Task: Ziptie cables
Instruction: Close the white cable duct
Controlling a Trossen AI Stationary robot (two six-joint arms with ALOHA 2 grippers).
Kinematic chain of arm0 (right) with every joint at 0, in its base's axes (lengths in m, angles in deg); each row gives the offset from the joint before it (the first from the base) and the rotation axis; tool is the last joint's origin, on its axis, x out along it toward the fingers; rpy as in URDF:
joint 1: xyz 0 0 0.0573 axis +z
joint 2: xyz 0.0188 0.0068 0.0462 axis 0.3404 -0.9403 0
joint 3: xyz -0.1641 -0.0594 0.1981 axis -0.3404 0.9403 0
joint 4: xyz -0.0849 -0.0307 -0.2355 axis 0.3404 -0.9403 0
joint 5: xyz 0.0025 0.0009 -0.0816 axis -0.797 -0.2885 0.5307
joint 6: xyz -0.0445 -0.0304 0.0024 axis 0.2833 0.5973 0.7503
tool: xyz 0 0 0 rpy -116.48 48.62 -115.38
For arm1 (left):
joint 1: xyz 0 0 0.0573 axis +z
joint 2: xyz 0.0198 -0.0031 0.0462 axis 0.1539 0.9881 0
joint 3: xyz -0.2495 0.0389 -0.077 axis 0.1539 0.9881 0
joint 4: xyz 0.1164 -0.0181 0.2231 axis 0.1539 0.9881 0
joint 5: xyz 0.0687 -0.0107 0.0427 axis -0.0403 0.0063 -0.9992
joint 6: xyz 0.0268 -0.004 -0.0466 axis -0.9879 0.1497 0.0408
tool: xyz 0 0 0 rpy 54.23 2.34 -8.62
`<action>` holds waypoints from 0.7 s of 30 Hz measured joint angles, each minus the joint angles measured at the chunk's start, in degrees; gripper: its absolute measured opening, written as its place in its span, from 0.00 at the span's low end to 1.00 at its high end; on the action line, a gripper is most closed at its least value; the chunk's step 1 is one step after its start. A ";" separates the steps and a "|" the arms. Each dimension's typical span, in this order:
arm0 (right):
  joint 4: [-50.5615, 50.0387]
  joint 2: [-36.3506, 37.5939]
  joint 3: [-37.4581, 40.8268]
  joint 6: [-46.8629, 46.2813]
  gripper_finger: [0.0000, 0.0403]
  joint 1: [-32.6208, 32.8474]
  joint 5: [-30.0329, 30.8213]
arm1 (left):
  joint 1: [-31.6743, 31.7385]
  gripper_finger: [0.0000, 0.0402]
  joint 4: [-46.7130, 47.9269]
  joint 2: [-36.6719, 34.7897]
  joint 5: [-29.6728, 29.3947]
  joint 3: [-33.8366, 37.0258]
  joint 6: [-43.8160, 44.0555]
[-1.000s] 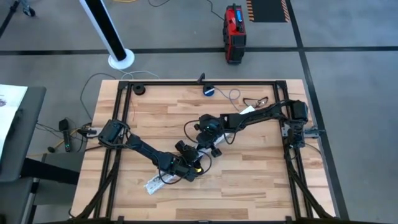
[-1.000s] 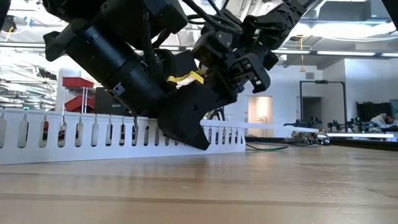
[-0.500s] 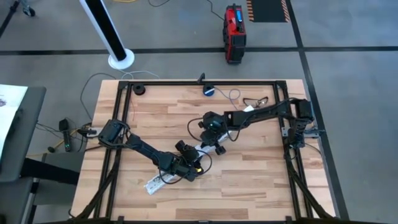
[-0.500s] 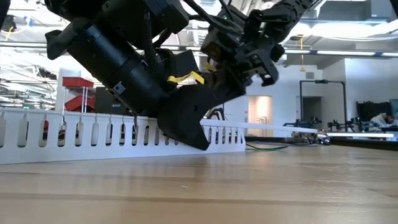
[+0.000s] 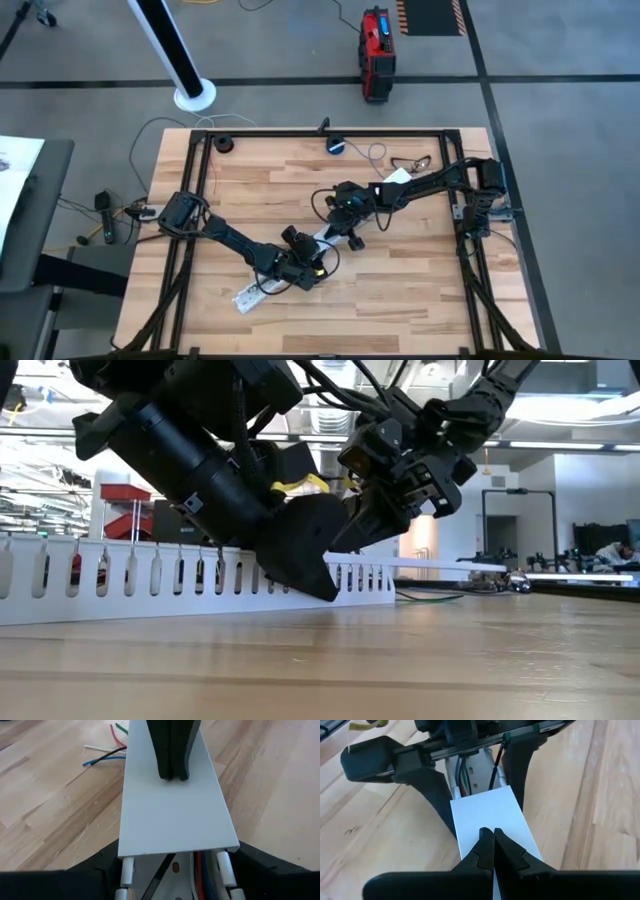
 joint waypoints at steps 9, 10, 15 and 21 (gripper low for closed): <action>-0.30 0.00 0.00 -0.40 0.00 1.12 1.24 | -0.02 0.60 -0.06 0.00 0.62 -0.07 4.40; -0.32 -0.02 0.00 -0.41 0.00 1.05 1.40 | -0.21 0.60 0.00 0.00 1.03 -0.07 4.67; 0.26 -1.82 0.04 -1.59 0.00 0.23 1.44 | -0.82 0.60 0.11 -0.16 3.00 -0.04 6.58; 1.95 -3.72 -0.09 -2.18 0.00 0.66 0.36 | -3.28 0.60 2.52 -0.97 3.07 -0.06 9.97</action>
